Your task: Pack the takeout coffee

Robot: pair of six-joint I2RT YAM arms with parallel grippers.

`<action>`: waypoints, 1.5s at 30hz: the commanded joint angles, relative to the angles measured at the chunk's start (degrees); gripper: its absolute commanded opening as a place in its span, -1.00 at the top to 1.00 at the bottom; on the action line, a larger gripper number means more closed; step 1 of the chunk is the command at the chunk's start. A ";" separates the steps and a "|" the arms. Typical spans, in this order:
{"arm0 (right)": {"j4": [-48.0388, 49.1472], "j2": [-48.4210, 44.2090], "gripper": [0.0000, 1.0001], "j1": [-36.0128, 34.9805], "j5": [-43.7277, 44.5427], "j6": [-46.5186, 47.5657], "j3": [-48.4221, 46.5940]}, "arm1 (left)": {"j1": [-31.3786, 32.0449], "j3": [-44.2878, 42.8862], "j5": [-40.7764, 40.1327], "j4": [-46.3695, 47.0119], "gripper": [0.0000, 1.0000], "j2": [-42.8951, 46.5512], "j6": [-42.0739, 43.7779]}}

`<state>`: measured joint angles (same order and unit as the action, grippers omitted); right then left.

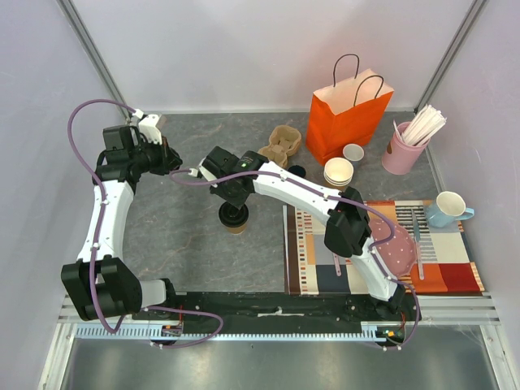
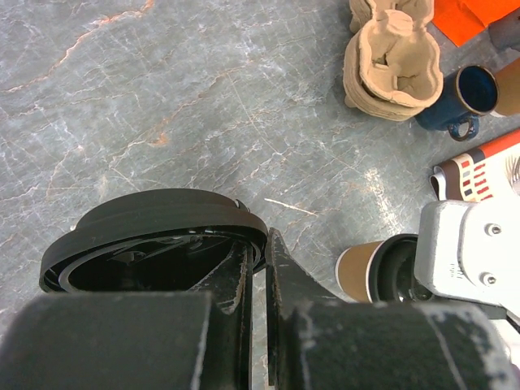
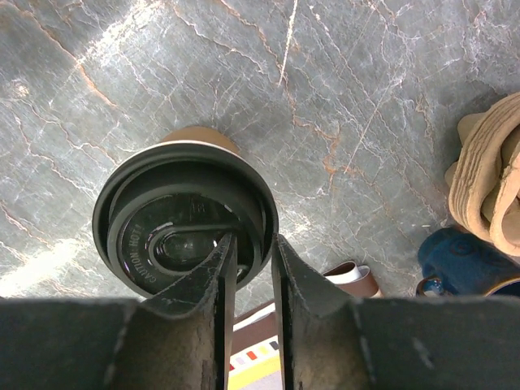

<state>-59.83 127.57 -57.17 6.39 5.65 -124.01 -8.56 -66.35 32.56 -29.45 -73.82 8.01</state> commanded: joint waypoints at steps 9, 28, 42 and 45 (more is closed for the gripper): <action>0.51 -2.14 0.03 -0.14 -1.03 0.15 -4.31 | -0.06 -0.27 6.37 1.59 0.95 1.31 0.69; 34.68 -36.42 -0.58 17.26 -31.79 -8.37 25.39 | 2.57 -9.92 49.62 -15.78 0.95 2.28 24.66; 66.51 -34.58 -0.26 16.39 -51.57 -40.63 32.25 | 6.97 -16.97 51.56 -39.63 0.95 2.63 48.76; 66.69 -33.70 -0.21 15.07 -51.65 -40.72 31.99 | 7.06 -17.06 51.73 -40.16 0.95 2.63 49.29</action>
<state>-0.99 93.51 -40.42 -41.60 -30.46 -91.50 -1.52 -80.84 80.79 -65.91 -72.40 51.48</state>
